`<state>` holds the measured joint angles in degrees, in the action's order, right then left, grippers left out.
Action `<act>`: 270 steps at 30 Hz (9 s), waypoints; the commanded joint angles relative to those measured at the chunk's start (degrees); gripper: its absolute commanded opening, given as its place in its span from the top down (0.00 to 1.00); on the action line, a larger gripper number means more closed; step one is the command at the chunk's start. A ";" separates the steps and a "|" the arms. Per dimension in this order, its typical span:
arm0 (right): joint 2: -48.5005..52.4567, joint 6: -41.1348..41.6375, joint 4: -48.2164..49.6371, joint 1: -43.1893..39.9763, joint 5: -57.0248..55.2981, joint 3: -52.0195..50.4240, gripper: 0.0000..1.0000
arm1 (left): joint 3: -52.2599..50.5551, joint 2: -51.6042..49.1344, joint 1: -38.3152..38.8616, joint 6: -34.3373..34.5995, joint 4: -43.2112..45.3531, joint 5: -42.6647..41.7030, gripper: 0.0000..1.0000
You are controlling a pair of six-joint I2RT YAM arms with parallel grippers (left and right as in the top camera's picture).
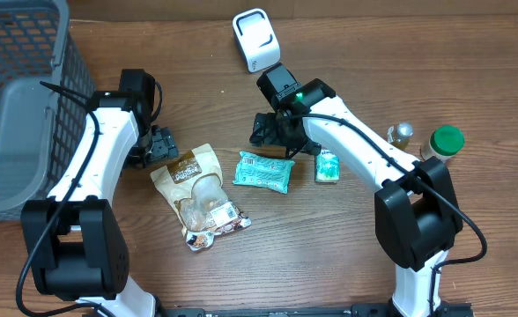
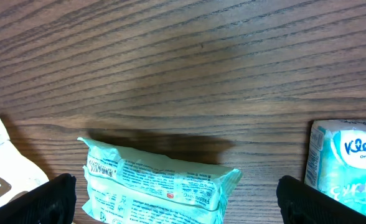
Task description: Scan the item barcode
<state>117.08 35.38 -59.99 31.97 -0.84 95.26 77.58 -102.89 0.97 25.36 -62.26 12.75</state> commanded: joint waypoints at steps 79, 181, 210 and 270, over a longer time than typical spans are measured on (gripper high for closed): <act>-1.33 -11.21 6.84 -7.54 28.15 -14.78 0.45 | 0.02 -17.62 18.56 -6.12 17.49 -30.18 0.96; -1.36 -7.37 31.23 -7.61 33.92 -25.88 0.89 | 17.40 -11.65 -3.19 -9.07 -0.07 -12.94 0.00; -7.02 -18.84 23.52 -9.27 44.63 -25.66 0.96 | 17.40 -11.65 -3.19 -9.07 -0.07 -12.94 0.00; -38.97 -36.74 -2.36 -9.20 38.38 -25.83 0.96 | 17.40 -11.65 -3.19 -9.07 -0.07 -12.94 0.00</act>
<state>79.22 -0.89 -62.59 22.92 37.04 69.36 94.15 -115.77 -1.98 16.49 -62.35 -0.97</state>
